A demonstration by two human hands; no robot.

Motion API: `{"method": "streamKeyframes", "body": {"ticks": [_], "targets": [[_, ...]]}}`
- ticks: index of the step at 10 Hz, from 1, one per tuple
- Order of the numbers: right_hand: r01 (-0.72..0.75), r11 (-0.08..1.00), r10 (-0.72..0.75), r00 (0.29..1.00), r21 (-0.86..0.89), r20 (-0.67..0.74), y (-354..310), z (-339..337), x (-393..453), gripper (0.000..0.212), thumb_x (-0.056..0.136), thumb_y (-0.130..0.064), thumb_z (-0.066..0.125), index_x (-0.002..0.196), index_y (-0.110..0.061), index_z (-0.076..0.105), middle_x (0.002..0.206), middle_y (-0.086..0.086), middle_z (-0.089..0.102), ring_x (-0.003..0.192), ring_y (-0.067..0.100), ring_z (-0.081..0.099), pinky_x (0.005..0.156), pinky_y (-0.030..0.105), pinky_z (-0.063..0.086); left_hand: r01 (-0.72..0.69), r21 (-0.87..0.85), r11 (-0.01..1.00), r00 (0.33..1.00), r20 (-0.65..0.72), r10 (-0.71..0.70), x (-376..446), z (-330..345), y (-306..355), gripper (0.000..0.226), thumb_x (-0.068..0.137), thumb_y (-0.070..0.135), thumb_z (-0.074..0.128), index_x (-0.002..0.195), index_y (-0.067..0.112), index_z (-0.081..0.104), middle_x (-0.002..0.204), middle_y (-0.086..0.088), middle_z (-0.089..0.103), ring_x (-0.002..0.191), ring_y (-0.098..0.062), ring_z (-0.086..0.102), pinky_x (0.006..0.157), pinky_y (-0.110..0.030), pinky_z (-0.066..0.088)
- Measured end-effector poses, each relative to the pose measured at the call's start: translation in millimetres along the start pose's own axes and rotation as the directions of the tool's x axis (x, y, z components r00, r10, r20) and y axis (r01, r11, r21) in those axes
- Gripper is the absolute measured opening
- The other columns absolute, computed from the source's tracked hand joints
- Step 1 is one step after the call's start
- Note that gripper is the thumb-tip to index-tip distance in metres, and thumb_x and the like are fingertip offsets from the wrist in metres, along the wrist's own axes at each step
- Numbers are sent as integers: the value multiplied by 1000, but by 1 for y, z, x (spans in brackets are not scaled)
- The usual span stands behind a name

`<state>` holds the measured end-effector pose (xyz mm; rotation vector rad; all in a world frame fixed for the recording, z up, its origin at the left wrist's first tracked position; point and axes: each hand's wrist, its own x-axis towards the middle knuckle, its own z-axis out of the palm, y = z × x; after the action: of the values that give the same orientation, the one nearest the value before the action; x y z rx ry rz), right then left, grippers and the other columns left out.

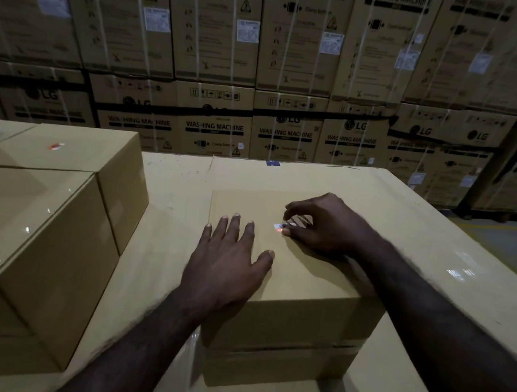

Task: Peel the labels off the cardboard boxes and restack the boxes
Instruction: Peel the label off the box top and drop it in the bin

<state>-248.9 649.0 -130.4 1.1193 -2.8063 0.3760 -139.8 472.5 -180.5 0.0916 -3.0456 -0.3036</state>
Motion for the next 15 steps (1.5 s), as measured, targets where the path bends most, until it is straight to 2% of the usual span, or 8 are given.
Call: {"method": "streamKeyframes", "body": {"ticks": [1,2,5,6,9,11,13,15], "targets": [[101,979,-100,995,-178,15,-2,-9,2,33,87,-33,69,119,-27,66,112,-3,71,93,14,65,80,36,56,-2,-4,1000,1000,-9,2,-1,1,-1,74,95,64,18,155,24,4,163,-4,-5,149,-22,-7,119,-43,-4],[160,951,-156,987,-266,34,-4,-14,5,36,88,-26,68,123,-25,64,119,-2,69,100,16,66,83,38,57,-1,-11,1000,1000,0,1,-2,-1,0,73,95,63,19,155,24,3,163,-4,-6,149,-22,-8,121,-43,-4],[276,894,-270,961,-353,66,-12,-14,6,36,96,-32,56,131,-22,59,131,2,63,113,20,63,92,37,54,7,-10,1000,1000,-1,-7,-2,-1,1,73,95,64,19,155,24,4,163,-4,-6,149,-22,-7,121,-45,-3],[257,904,-262,964,-340,32,-12,-10,4,36,97,-30,56,131,-20,60,130,4,64,112,21,64,92,33,53,4,-11,1000,1000,-7,-4,-2,-2,1,73,95,64,19,155,24,4,163,-4,-5,149,-22,-7,121,-44,-4],[152,966,-147,988,-208,40,-8,-13,7,43,87,-47,65,122,-22,66,104,1,74,84,13,69,75,34,58,5,-18,1000,1000,-2,-5,-1,-1,1,73,95,63,20,155,24,5,163,-5,-5,149,-22,-7,121,-45,-2],[107,970,-98,994,-217,49,-12,-11,13,41,88,-43,67,123,-22,65,113,1,71,89,14,67,80,34,57,11,-13,1000,1000,-4,-11,-2,-1,1,73,95,63,19,155,25,3,163,-4,-5,149,-22,-8,120,-44,-4],[32,979,-21,998,-202,58,-18,-11,18,39,87,-42,68,121,-24,65,116,1,68,83,8,53,79,33,54,14,-3,1000,1000,-5,-14,-1,-1,2,73,95,64,19,155,25,4,163,-4,-5,149,-22,-7,119,-43,-4],[16,978,-8,999,-210,40,-22,-5,20,32,89,-37,68,118,-22,66,107,0,70,75,9,56,64,24,45,12,-1,1000,1000,-2,-12,-2,-2,2,73,95,64,19,155,25,4,163,-4,-5,149,-22,-7,121,-44,-4]]}}
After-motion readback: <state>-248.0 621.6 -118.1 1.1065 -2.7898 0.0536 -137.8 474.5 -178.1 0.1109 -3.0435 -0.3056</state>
